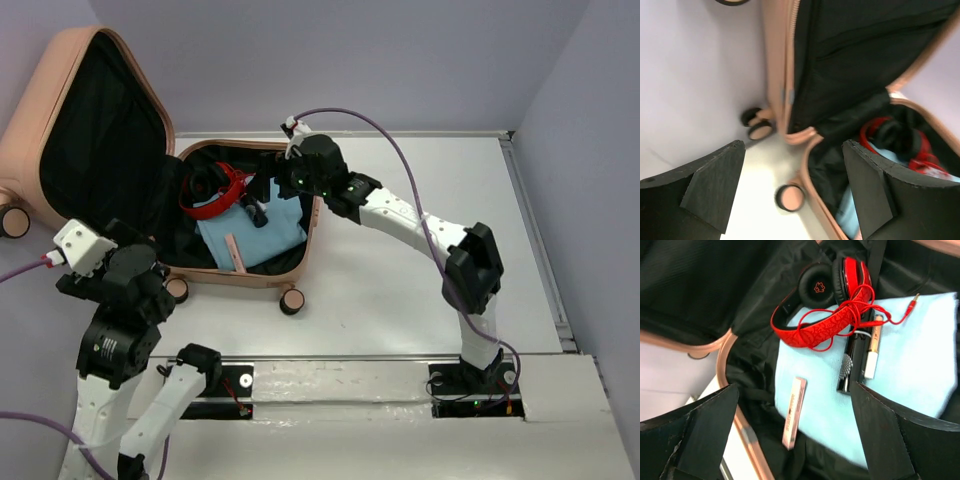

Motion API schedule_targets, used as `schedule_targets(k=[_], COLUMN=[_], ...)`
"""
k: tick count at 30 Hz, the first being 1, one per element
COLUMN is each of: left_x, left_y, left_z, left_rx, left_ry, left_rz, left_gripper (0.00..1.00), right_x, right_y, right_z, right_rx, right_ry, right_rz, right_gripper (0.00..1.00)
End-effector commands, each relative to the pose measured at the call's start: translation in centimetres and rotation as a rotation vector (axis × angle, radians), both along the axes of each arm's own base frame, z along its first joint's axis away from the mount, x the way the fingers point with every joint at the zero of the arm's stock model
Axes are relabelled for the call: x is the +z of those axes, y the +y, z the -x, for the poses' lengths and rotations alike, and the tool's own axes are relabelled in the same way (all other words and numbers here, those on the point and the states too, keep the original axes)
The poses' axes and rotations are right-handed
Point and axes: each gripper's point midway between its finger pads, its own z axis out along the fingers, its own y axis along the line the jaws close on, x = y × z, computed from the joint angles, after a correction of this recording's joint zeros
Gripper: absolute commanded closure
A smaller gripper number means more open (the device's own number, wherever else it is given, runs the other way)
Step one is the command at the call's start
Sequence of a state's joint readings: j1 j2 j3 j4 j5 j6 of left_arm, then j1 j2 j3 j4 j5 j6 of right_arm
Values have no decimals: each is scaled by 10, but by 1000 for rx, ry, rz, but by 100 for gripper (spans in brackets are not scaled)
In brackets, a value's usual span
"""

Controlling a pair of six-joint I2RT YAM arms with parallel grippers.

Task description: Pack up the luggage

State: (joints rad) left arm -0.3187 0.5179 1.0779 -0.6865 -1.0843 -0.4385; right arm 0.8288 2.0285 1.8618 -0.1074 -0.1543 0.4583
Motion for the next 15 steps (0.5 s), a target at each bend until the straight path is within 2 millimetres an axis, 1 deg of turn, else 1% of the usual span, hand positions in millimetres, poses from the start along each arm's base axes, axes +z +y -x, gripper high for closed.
schedule_targets(k=[1,3,4,5,6,7,8,9,10,11,12,14,15], left_x=[0,-5,-7,-8,-16,-15,-17,-18,-19,-19,-19,-19,-18], left_y=[24,29,31,34,43,47,52,58,70,75,81,93,99], left_z=[9,9,6,2,1,-2,-5,-5,-7,-9,-16,-14,-21], left_rx=[265,322,349,374,409,423,438,464,513,532,546,597,595], left_ry=[68,121,146,140,209,194,207,216,256,267,290,298,294], left_rz=[-107,-154,-168,-160,-180,-166,-158,-153,-144,-136,-128,-116,-118], left_gripper=[10,15,16,18,18,19,19,19,19,18,17,17,17], right_x=[9,1,-3,-13,-9,-13,-13,-12,-10,-9,-4,0,-3], right_y=[-20,-27,-32,-40,-48,-56,-68,-75,-78,-82,-86,-88,-87], right_z=[13,20,23,27,21,19,8,3,3,2,2,2,0], right_rx=[40,89,113,126,139,137,129,131,145,161,164,162,158], right_ry=[-100,-82,-68,-33,-44,-31,-21,-6,11,16,9,-7,-7], right_rz=[9,14,14,20,-9,-10,-21,-34,-51,-61,-73,-76,-71], right_gripper=[2,5,5,5,6,6,6,6,6,6,6,6,6])
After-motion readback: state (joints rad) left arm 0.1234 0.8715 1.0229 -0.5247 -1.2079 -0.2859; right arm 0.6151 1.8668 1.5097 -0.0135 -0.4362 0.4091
